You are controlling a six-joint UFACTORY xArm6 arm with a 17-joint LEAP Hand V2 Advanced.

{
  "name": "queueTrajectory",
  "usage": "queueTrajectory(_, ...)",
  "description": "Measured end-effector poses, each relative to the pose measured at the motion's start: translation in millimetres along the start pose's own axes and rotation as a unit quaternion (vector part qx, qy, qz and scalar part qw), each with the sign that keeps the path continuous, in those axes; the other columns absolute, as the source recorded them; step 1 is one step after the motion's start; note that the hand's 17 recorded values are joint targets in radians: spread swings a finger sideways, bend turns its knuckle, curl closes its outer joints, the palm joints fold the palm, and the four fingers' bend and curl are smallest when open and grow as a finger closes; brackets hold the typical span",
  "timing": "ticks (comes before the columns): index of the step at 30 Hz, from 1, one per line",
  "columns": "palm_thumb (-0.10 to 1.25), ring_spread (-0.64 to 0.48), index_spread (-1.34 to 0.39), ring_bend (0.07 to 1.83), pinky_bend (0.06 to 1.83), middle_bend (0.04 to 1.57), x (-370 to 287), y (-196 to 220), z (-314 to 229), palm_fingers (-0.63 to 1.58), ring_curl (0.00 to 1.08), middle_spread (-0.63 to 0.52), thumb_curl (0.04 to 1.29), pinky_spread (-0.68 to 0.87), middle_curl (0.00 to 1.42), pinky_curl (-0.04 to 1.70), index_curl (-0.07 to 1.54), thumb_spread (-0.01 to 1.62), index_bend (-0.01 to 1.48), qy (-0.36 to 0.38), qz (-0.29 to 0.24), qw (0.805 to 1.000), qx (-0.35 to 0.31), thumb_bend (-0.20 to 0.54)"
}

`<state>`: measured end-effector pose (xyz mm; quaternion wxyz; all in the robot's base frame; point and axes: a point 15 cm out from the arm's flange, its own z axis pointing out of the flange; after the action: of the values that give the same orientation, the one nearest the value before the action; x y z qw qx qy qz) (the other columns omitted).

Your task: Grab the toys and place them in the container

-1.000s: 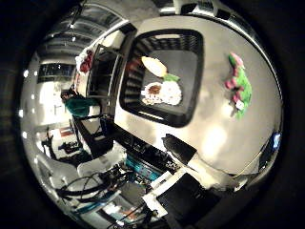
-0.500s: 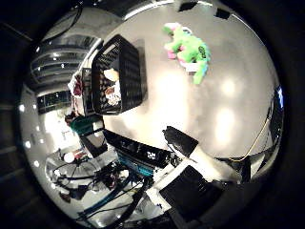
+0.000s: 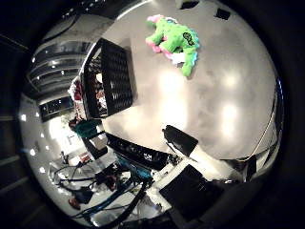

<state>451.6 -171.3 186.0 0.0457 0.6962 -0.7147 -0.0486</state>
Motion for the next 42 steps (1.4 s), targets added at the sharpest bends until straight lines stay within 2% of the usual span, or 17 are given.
queueTrajectory(10,0.51,0.19,-0.19,0.42,0.48,0.29,-5,-65,20,0.11,0.25,0.15,0.29,0.39,0.32,0.32,0.23,0.99,0.14,-0.044,0.037,0.998,0.018,-0.029)
queueTrajectory(16,0.48,0.20,-0.17,0.40,0.49,0.29,-11,-103,40,0.09,0.24,0.19,0.29,0.39,0.32,0.32,0.24,0.98,0.15,-0.047,0.040,0.998,0.011,-0.031)
queueTrajectory(22,0.47,0.20,-0.17,0.40,0.49,0.28,-22,-122,79,0.09,0.24,0.19,0.29,0.38,0.32,0.31,0.24,0.98,0.15,-0.053,0.042,0.997,-0.024,-0.028)
queueTrajectory(26,0.47,0.19,-0.16,0.40,0.45,0.30,-34,-141,94,0.13,0.24,0.15,0.29,0.37,0.33,0.30,0.25,0.98,0.15,-0.041,0.031,0.999,-0.004,-0.026)
queueTrajectory(32,0.49,0.17,-0.16,0.42,0.43,0.30,-45,-142,113,0.17,0.24,0.11,0.29,0.35,0.33,0.29,0.26,0.97,0.17,-0.037,0.024,0.999,-0.016,-0.026)
queueTrajectory(36,0.54,0.10,-0.18,0.48,0.41,0.35,-42,-144,116,0.33,0.25,0.03,0.30,0.33,0.34,0.27,0.26,0.97,0.16,-0.019,0.023,0.999,-0.016,-0.019)
queueTrajectory(37,0.56,0.03,-0.21,0.54,0.41,0.39,-39,-146,115,0.45,0.26,-0.02,0.31,0.25,0.35,0.27,0.27,0.98,0.16,-0.013,0.023,1.000,-0.013,-0.018)
queueTrajectory(38,0.57,0.00,-0.22,0.56,0.41,0.40,-37,-147,115,0.47,0.27,-0.04,0.31,0.22,0.36,0.26,0.27,0.97,0.16,-0.008,0.023,1.000,-0.010,-0.018)
queueTrajectory(39,0.61,-0.08,-0.26,0.64,0.47,0.45,-34,-147,115,0.67,0.28,-0.09,0.32,0.10,0.37,0.26,0.26,0.98,0.16,-0.004,0.022,1.000,-0.010,-0.006)
queueTrajectory(41,0.69,-0.17,-0.33,0.74,0.59,0.48,-31,-145,115,0.92,0.32,-0.16,0.33,-0.08,0.40,0.29,0.30,0.98,0.23,-0.001,0.023,1.000,-0.013,0.009)
queueTrajectory(42,0.72,-0.21,-0.36,0.75,0.62,0.48,-27,-144,116,0.96,0.32,-0.19,0.33,-0.16,0.40,0.30,0.30,0.98,0.24,0.001,0.024,1.000,-0.014,0.010)
